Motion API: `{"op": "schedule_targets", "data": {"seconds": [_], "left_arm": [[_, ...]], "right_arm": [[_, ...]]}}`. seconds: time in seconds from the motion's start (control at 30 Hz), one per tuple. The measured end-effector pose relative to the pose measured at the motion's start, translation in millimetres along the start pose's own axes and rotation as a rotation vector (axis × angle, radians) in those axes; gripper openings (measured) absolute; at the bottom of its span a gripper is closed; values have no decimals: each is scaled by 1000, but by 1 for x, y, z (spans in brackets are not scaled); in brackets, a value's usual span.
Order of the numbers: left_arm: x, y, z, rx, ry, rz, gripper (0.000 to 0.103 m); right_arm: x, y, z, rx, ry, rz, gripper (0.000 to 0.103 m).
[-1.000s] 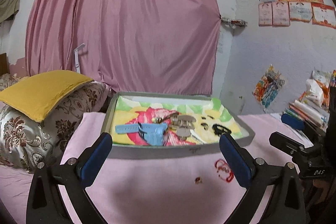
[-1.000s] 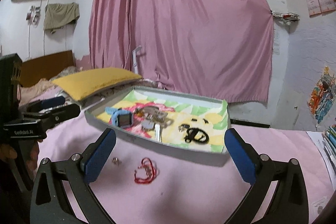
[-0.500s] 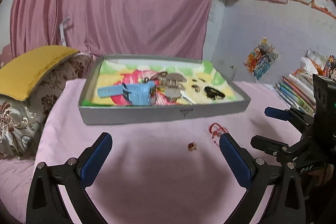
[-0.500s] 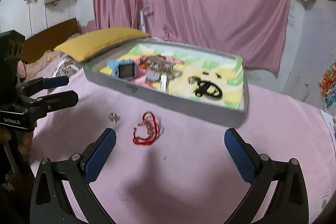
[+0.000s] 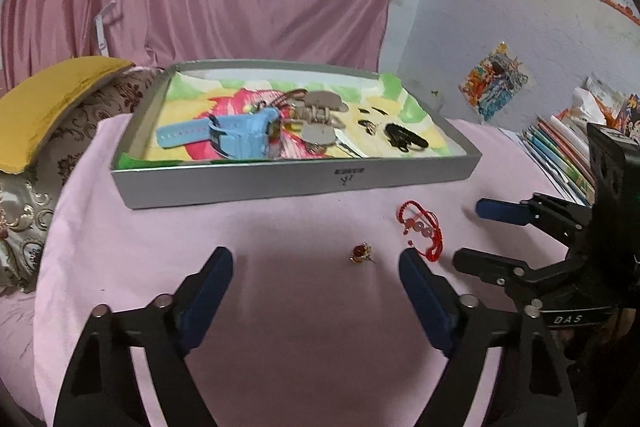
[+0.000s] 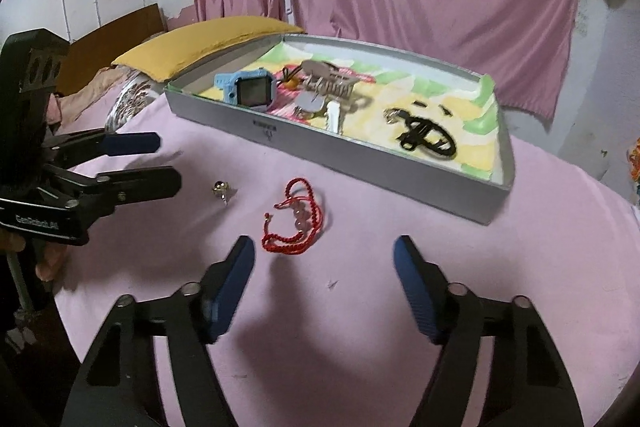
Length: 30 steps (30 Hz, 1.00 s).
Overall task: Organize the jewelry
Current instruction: 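Grasp the small red-stone ring with the left tool while the right tool grasps the red beaded bracelet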
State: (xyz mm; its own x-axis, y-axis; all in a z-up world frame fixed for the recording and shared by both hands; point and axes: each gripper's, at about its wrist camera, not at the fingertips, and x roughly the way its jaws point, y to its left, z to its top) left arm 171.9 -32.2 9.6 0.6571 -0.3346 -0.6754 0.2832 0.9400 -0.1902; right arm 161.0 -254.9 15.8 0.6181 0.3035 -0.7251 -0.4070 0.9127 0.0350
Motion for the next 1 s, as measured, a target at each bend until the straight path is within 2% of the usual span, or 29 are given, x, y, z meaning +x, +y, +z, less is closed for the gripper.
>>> {"op": "schedule_targets", "data": {"seconds": [0.17,0.33,0.53,0.63,0.8,0.87,1.0], "left_arm": [[10,-8,1,24,42,-30,58],[22,-16,3,47,99,-49,44],[27,-19,9,50,120,-49,31],[29,-22,10,67,132,-48,23],[32,-29,10,103,142,-40,18],[33,-31,11,118,145,-24,12],[36,-36,14,146,154,-2,13]], "right_arm": [[8,-2,2,22,35,38,46],[20,-2,8,32,73,65,40],[30,1,19,26,81,68,35],[33,4,22,8,82,52,25],[33,5,22,-4,80,51,22],[33,6,22,-13,82,52,21],[35,6,24,-32,85,61,21]]}}
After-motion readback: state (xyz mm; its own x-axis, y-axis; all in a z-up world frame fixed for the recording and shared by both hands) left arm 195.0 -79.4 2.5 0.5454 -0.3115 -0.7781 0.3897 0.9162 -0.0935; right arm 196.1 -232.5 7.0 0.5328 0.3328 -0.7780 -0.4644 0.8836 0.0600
